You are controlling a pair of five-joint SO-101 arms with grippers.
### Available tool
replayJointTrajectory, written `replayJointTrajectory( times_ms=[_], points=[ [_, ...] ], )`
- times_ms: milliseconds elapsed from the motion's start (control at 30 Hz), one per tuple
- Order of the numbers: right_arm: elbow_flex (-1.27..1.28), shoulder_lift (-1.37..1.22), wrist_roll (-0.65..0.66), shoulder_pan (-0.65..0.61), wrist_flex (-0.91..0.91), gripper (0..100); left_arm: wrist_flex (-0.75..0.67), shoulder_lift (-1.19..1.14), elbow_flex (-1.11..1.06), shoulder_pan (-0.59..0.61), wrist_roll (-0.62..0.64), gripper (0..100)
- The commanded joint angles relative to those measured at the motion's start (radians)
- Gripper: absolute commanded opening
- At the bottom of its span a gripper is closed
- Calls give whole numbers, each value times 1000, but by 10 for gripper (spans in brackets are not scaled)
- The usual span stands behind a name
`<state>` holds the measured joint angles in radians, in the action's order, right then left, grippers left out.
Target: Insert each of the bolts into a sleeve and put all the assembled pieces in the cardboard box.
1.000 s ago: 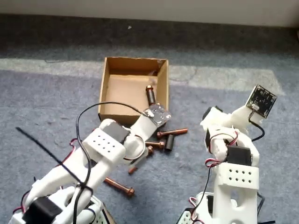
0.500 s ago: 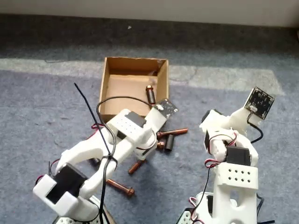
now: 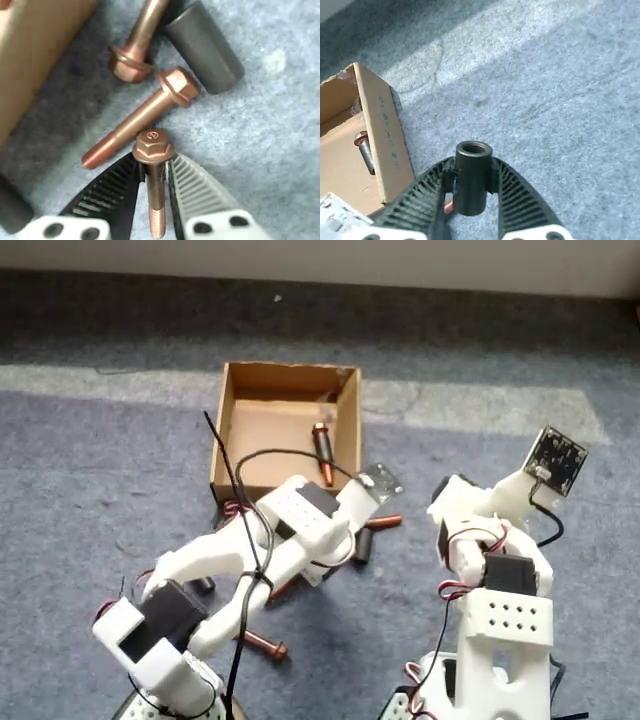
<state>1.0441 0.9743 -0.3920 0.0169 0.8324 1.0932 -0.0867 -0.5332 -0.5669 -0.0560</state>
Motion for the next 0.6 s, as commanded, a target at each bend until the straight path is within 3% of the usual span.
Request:
replayJointTrajectory(
  times_ms=[0, 100, 267, 567],
  points=[
    [-19, 10, 12, -56, 76, 4, 12, 278, -71, 39, 11, 5],
    [-30, 47, 15, -166, 102, 4, 12, 515, -174, 77, 11, 5],
    [-27, 196, 143, -329, 101, 4, 12, 908, -318, 140, 14, 5],
    [21, 329, 155, -621, 99, 4, 9, 1478, -426, 199, 15, 5]
  ],
)
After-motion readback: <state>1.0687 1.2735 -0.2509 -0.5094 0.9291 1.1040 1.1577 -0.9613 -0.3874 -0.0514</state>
